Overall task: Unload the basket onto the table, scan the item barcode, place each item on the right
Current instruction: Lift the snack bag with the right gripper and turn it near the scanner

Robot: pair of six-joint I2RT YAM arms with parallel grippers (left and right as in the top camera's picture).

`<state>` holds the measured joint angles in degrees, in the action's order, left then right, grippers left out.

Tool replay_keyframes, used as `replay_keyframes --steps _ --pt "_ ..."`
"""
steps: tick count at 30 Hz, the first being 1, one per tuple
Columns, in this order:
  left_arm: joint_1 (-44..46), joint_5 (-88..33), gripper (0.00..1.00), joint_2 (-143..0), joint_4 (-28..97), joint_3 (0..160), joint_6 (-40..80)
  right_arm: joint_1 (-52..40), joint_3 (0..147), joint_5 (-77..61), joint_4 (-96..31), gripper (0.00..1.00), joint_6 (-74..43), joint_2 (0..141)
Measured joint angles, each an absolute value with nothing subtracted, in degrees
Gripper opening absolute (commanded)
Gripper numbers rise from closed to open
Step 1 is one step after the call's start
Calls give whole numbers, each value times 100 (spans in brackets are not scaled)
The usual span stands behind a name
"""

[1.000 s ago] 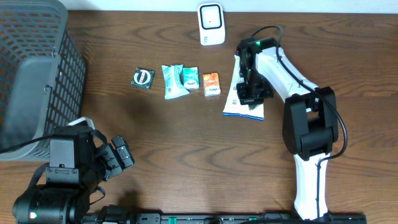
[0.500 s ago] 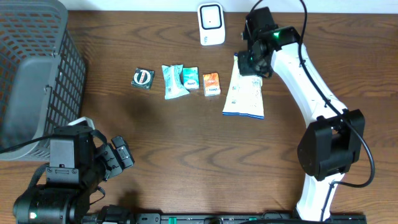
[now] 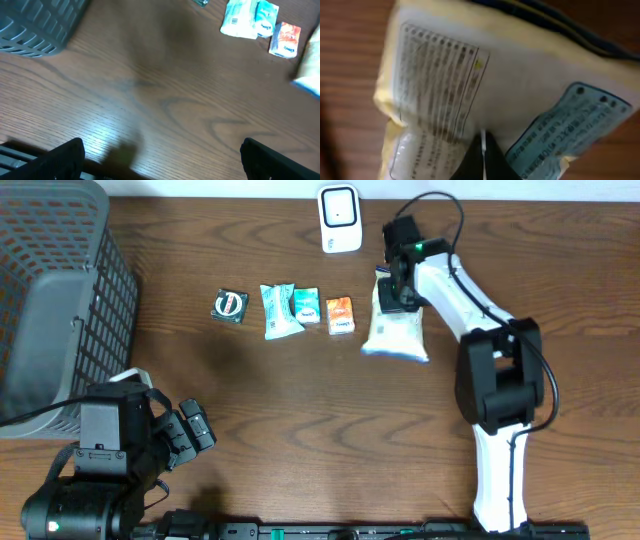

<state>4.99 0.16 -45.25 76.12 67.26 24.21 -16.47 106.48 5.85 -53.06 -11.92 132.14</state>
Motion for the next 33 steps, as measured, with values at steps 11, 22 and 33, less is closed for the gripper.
replay_keyframes --steps 11,22,33 --pt "499 16 98 -4525 7612 6726 2421 -1120 10886 550 -6860 1 -1194 13128" --pt "499 19 98 -4528 7612 6726 2421 -1367 10956 -73 -8099 12 -1194 12272" --pt "499 16 98 -4525 7612 6726 2421 -1632 9194 -204 -6788 1 -1219 12287"
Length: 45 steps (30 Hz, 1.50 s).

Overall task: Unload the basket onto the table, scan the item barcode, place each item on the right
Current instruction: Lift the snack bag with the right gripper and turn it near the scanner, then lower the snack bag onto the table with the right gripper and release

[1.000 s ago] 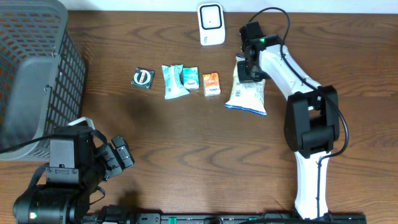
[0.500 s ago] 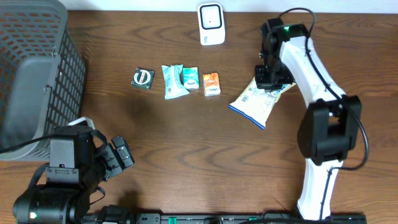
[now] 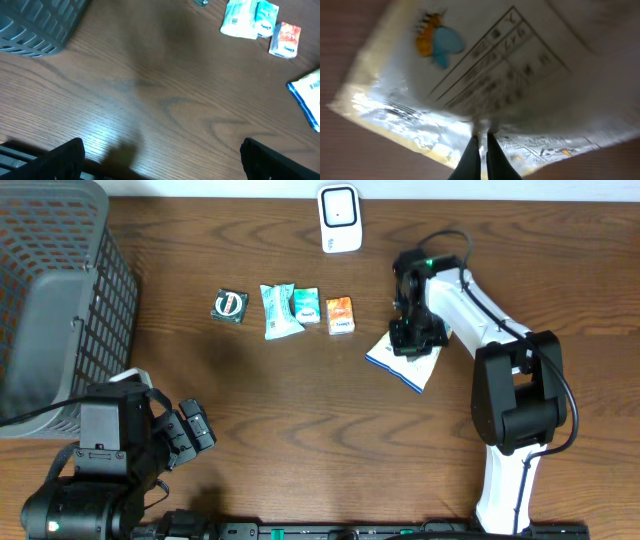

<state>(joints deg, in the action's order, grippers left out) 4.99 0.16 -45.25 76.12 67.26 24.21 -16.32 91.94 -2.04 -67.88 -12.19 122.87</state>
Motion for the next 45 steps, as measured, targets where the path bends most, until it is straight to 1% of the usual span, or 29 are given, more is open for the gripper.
replay_keyframes --steps 3,8,9,11,14,15,16,20,26,28,31,35,37,41,43,45 --pt "499 16 98 -4525 7612 6726 2421 -1629 9144 -211 -6873 1 -1238 12287" --pt "499 19 98 -4525 7612 6726 2421 -1588 9642 -130 -7627 1 -1260 12289" --pt "499 19 98 -4528 7612 6726 2421 -1568 9859 -75 -7765 6 -1260 12289" --pt "499 19 98 -4525 7612 6726 2421 -1505 10269 58 -7935 9 -1284 12289" --pt "499 19 98 -4525 7612 6726 2421 -1389 10665 279 -7953 19 -1306 12287" --pt "499 19 97 -4525 7612 6726 2421 -1339 10722 355 -7929 20 -1295 12285" --pt "499 19 98 -4525 7612 6726 2421 -1288 10731 419 -7881 22 -1295 12283" --pt "499 16 98 -4525 7614 6726 2421 -1068 10665 539 -7507 22 -1299 12283" --pt "499 16 98 -4525 7612 6726 2421 -794 10259 607 -6554 22 -1302 12283" --pt "499 16 98 -4525 7614 6726 2421 -749 10047 602 -6224 24 -1299 12283" --pt "499 16 98 -4525 7612 6726 2421 -742 9642 447 -5553 27 -1170 12283" --pt "499 16 98 -4525 7612 6726 2421 -740 9273 -1 -4984 25 -777 12283" --pt "499 19 98 -4525 7612 6726 2421 -744 9271 -355 -4875 25 -539 12283" --pt "499 19 98 -4525 7612 6726 2421 -797 9430 -860 -5111 28 -333 12285" --pt "499 16 98 -4525 7612 6726 2421 -856 9756 -1090 -5345 31 -270 12287" --pt "499 16 98 -4525 7614 6726 2421 -906 10160 -1208 -5612 31 -226 12289"
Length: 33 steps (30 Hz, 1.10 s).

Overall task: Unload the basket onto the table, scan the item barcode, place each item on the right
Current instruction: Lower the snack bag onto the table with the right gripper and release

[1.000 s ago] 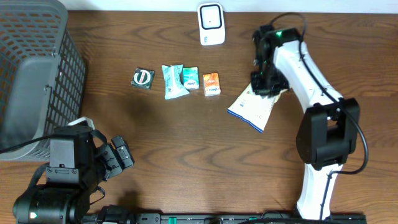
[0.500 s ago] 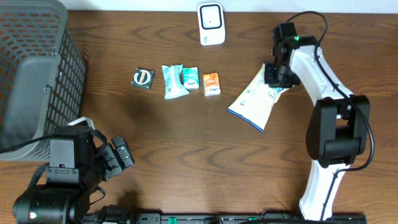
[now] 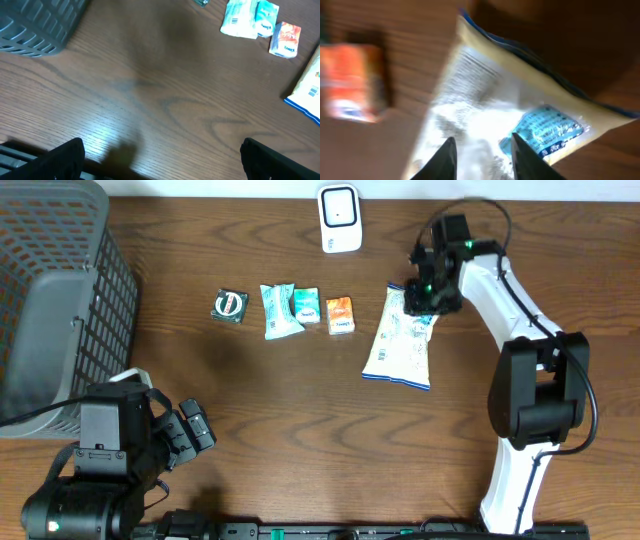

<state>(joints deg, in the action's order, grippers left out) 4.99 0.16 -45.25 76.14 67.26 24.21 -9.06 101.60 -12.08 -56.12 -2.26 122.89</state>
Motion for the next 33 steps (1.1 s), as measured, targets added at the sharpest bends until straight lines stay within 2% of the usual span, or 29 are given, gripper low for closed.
replay_keyframes --steps 7,15,22,25,33 --pt "499 19 98 -4525 7609 6726 2421 -934 11592 -1420 -6899 33 -113 12287" --pt "499 16 98 -4525 7612 6726 2421 -1059 11507 -1599 -8377 32 -75 12283" --pt "499 16 98 -4525 7612 6726 2421 -1304 10348 -1603 -8287 36 -78 12285" --pt "499 16 98 -4525 7614 6726 2421 -1350 9885 -1599 -8145 43 -84 12285" --pt "499 16 98 -4525 7612 6726 2421 -1356 9358 -1061 -7902 43 -279 12285"
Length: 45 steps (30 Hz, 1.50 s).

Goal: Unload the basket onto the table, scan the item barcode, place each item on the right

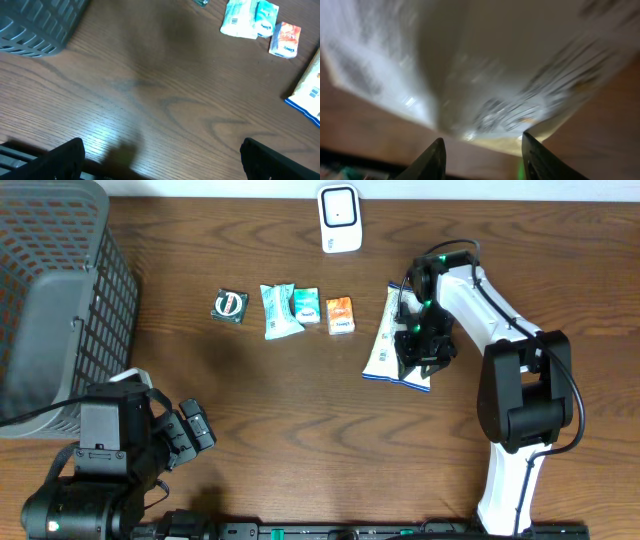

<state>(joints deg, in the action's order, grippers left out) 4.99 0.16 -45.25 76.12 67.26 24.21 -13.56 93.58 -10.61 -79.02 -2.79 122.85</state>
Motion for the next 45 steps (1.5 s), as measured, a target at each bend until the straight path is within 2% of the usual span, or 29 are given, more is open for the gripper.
replay_keyframes --steps 9,17,18,20,23,24,45 --pt "499 16 98 -4525 7612 6726 2421 -1125 9360 -270 -6971 43 -598 12285" --pt "499 19 98 -4525 7609 6726 2421 -777 10283 -161 -7391 46 -622 12287" --pt "499 19 98 -4525 7612 6726 2421 -768 10440 -165 -7520 51 -609 12287" --pt "499 19 97 -4525 7612 6726 2421 -768 10728 -172 -7693 73 -596 12287" --pt "499 19 98 -4525 7612 6726 2421 -768 10903 -174 -7841 88 -556 12285" --pt "499 16 98 -4525 7612 6726 2421 -770 10903 -172 -7861 99 -558 12285" --pt "499 16 98 -4525 7612 6726 2421 -58 10901 -316 -7319 99 -1007 12285"
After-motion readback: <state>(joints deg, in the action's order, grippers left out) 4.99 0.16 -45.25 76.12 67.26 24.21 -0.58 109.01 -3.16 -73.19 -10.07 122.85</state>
